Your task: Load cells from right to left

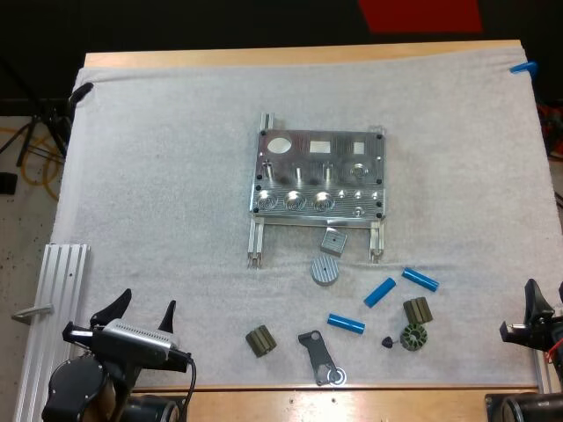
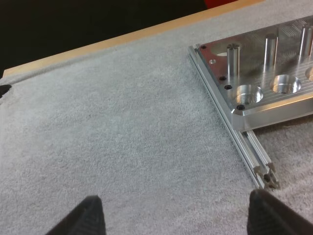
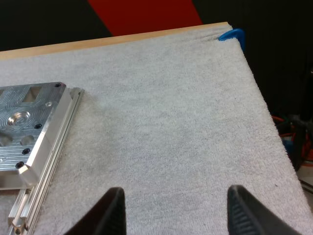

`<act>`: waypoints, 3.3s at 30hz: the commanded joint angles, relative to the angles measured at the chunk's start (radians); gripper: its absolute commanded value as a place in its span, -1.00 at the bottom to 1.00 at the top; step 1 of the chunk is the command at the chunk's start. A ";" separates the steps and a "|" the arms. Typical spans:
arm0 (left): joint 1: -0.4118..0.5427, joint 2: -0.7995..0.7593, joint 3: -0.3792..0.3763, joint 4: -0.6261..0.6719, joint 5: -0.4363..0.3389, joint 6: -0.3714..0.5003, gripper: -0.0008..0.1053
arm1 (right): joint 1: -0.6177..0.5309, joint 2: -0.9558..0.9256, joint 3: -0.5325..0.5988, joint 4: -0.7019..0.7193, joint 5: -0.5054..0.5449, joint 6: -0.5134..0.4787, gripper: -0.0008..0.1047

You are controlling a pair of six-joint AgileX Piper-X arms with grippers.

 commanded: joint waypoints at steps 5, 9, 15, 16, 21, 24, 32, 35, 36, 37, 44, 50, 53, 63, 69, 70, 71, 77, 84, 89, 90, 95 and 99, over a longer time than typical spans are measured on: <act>0.003 -0.138 -0.001 -0.013 0.001 -0.010 0.14 | -0.004 -0.043 -0.003 -0.007 -0.002 -0.004 -0.10; 0.003 -0.138 -0.001 -0.013 0.001 -0.010 0.14 | -0.004 -0.043 -0.003 -0.007 -0.002 -0.004 -0.10; 0.003 -0.138 -0.001 -0.013 0.001 -0.010 0.14 | -0.004 -0.043 -0.003 -0.007 -0.002 -0.004 -0.10; 0.003 -0.138 -0.001 -0.013 0.025 0.006 0.14 | -0.004 -0.043 -0.003 -0.007 -0.002 -0.004 -0.10; 0.003 -0.126 -0.001 -0.010 0.120 0.109 0.14 | -0.004 -0.043 -0.005 -0.005 -0.007 -0.004 -0.10; 0.003 -0.104 -0.004 -0.010 0.155 0.120 0.14 | -0.004 -0.043 -0.015 0.002 -0.019 -0.004 -0.10; 0.003 0.040 -0.076 0.009 0.287 0.140 0.14 | -0.004 0.037 -0.095 0.077 -0.135 -0.004 -0.10; 0.003 0.100 -0.111 0.014 0.307 0.206 0.14 | -0.004 0.099 -0.136 0.122 -0.174 -0.004 -0.10; 0.003 0.117 -0.120 0.014 0.310 0.224 0.14 | -0.004 0.108 -0.144 0.129 -0.186 -0.004 -0.10; 0.003 0.139 -0.134 0.014 0.310 0.254 0.14 | -0.004 0.133 -0.161 0.141 -0.210 -0.004 -0.10; -0.063 0.248 -0.207 0.014 0.314 0.354 0.14 | -0.004 0.288 -0.267 0.206 -0.330 -0.006 -0.10; -0.178 0.353 -0.239 0.059 0.335 0.374 0.14 | -0.004 0.420 -0.384 0.302 -0.415 -0.031 -0.10; -0.228 0.401 -0.247 0.061 0.347 0.380 0.14 | -0.004 0.472 -0.440 0.360 -0.415 -0.056 -0.10; -0.442 0.553 -0.276 0.046 0.354 0.443 0.14 | -0.004 0.565 -0.548 0.519 -0.472 -0.089 -0.10; -0.581 0.640 -0.277 0.005 0.354 0.443 0.14 | -0.004 0.600 -0.557 0.552 -0.574 -0.089 -0.10; -0.610 0.663 -0.277 -0.011 0.354 0.443 0.14 | -0.004 0.606 -0.557 0.555 -0.597 -0.089 -0.10; -0.632 0.683 -0.277 -0.028 0.354 0.443 0.14 | -0.004 0.615 -0.557 0.555 -0.618 -0.089 -0.10; -0.724 0.805 -0.277 -0.133 0.354 0.455 0.14 | 0.021 0.648 -0.557 0.555 -0.634 -0.096 -0.10; -0.746 0.950 -0.277 -0.179 0.352 0.562 0.14 | 0.105 0.699 -0.557 0.555 -0.634 -0.096 -0.10; -0.746 1.059 -0.277 -0.202 0.352 0.636 0.14 | 0.168 0.752 -0.557 0.555 -0.632 -0.096 -0.10; -0.746 1.070 -0.277 -0.205 0.352 0.652 0.14 | 0.171 0.758 -0.557 0.555 -0.632 -0.096 -0.10; -0.746 1.163 -0.277 -0.259 0.352 0.708 0.14 | 0.201 0.798 -0.557 0.549 -0.632 -0.096 -0.10; -0.746 1.221 -0.277 -0.301 0.352 0.738 0.14 | 0.201 0.805 -0.557 0.524 -0.632 -0.096 -0.10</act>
